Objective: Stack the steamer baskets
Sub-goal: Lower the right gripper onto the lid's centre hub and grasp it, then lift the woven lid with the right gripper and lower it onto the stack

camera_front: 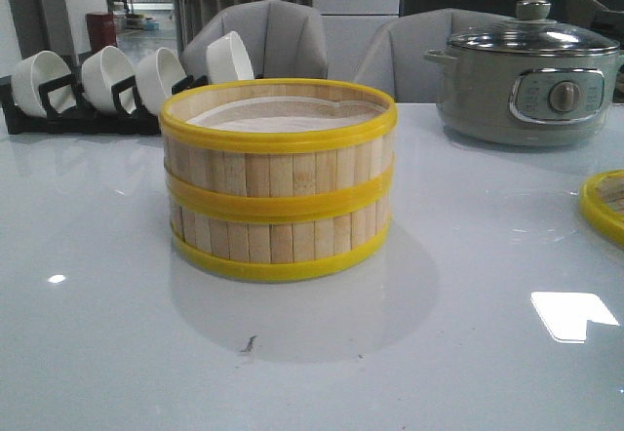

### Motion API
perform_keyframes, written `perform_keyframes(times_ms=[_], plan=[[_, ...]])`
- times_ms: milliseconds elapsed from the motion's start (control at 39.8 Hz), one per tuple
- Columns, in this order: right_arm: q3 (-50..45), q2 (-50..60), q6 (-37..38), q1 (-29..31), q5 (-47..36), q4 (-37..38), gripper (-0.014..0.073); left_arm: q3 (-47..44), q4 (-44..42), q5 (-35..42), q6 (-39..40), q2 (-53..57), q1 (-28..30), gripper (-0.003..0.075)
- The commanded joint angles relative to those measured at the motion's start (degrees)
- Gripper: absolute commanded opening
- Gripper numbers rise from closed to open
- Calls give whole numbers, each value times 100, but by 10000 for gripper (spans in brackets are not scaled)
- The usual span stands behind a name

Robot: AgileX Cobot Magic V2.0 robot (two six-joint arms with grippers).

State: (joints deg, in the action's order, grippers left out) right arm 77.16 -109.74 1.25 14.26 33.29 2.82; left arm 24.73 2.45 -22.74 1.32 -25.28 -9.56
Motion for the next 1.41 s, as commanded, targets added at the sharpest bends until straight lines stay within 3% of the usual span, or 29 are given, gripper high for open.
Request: perform_keyframes(times_ms=[0,302,528,955,1382], plan=[[188,241,2,28,-194,26,325,165,52,529,-15,-18,-47,87],[188,196,47,28,-184,16,300,165,52,529,-15,-18,-47,87],[188,196,51,22,-60,9,19,165,52,529,-15,-18,-47,87],[1184,739,51,-866,859,-8,28,165,52,529,-15,-18,-47,87],[3599,461,46,-2869,1939,-40,28,165,52,529,-15,-18,-47,87]])
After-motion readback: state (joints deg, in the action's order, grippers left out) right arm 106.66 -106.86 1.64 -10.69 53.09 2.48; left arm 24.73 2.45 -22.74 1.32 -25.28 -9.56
